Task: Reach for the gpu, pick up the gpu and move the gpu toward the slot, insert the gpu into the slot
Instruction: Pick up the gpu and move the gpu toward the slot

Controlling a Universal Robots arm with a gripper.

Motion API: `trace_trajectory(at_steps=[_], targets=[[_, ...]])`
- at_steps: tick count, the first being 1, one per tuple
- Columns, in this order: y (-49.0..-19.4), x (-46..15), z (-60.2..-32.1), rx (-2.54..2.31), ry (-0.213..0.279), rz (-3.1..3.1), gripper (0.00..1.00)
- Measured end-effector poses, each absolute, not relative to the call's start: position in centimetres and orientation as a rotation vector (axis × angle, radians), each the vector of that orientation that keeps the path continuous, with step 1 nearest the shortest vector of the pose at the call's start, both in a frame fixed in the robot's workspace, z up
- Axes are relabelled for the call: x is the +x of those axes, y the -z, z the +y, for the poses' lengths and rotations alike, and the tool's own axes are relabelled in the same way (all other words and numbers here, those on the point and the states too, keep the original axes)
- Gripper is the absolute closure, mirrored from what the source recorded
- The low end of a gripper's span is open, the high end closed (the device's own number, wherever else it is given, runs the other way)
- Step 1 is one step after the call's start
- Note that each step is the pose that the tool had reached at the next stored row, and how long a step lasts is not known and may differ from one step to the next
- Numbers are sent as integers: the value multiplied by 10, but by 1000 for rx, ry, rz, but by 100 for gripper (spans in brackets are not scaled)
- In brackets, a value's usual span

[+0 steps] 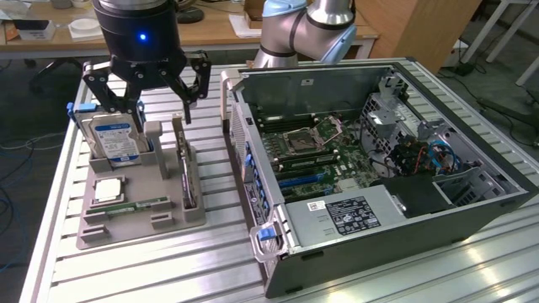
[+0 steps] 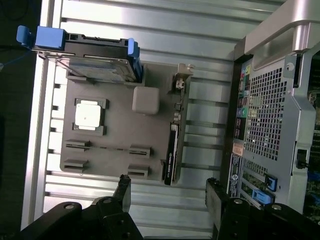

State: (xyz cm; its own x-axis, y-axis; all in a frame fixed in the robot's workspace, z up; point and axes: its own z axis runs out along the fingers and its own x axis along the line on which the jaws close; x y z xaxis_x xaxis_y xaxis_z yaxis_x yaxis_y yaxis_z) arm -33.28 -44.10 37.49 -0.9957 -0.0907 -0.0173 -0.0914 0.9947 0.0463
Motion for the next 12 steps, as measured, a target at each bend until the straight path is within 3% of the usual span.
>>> trace_trajectory(at_steps=[12], targets=[[-367, -332, -442, -151, -73, 3122, 29]])
